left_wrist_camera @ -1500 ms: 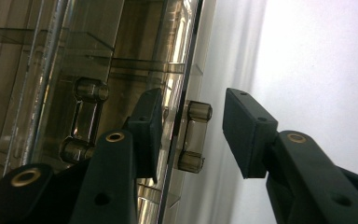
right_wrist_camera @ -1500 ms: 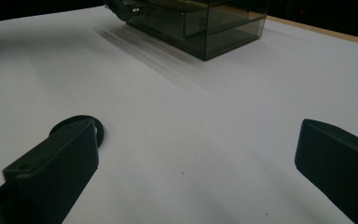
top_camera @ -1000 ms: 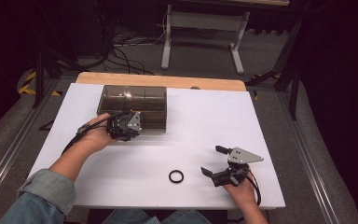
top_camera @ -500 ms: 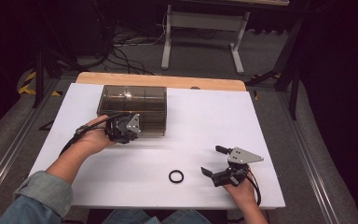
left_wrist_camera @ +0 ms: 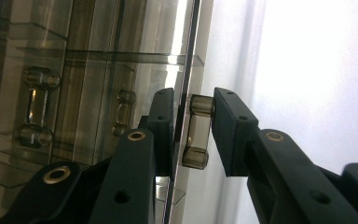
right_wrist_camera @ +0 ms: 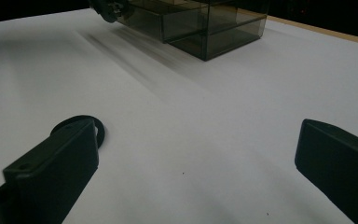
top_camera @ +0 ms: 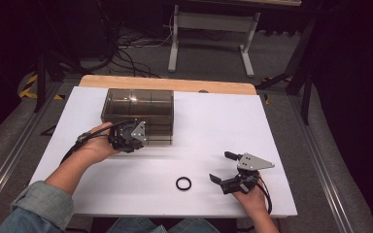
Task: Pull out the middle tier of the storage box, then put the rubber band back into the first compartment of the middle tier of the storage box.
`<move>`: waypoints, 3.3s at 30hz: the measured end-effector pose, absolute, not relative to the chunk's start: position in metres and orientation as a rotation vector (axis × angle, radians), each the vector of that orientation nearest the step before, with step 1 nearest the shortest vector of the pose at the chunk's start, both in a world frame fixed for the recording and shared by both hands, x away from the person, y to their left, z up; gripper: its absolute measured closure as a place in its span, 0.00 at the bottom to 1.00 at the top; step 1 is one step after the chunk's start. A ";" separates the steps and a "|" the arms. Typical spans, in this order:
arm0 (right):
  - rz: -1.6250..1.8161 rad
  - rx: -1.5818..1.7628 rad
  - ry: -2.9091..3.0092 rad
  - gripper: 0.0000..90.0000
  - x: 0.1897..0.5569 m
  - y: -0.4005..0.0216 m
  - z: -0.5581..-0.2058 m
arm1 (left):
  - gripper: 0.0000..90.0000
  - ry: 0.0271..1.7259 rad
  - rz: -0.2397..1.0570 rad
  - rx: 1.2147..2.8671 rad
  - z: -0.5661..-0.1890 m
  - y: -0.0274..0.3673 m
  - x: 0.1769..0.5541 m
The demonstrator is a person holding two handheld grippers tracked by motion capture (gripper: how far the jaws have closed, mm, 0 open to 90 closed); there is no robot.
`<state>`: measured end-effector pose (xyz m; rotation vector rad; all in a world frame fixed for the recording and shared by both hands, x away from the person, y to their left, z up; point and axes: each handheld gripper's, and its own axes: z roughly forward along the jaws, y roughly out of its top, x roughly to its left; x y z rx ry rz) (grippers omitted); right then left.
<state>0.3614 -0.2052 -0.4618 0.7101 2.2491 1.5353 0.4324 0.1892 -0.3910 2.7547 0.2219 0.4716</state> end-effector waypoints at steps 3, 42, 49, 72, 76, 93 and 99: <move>1.535 0.710 2.250 0.00 0.361 -0.205 -0.462 | 0.78 0.221 0.464 2.761 -0.392 0.189 0.431; 1.533 0.707 2.247 0.00 0.362 -0.205 -0.462 | 0.77 0.242 0.400 2.764 -0.394 0.189 0.430; 1.536 0.706 2.247 0.00 0.362 -0.205 -0.462 | 0.67 0.277 0.356 2.710 -0.389 0.190 0.429; 1.532 0.705 2.247 0.00 0.362 -0.205 -0.462 | 0.33 0.336 0.194 2.467 -0.366 0.177 0.413; 1.534 0.708 2.249 0.00 0.362 -0.205 -0.462 | 0.32 0.335 0.172 2.438 -0.366 0.171 0.409; 1.535 0.706 2.250 0.00 0.361 -0.205 -0.462 | 0.28 0.357 0.114 2.337 -0.373 0.144 0.393; 1.536 0.706 2.250 0.00 0.361 -0.205 -0.462 | 0.27 0.375 0.077 2.312 -0.375 0.138 0.389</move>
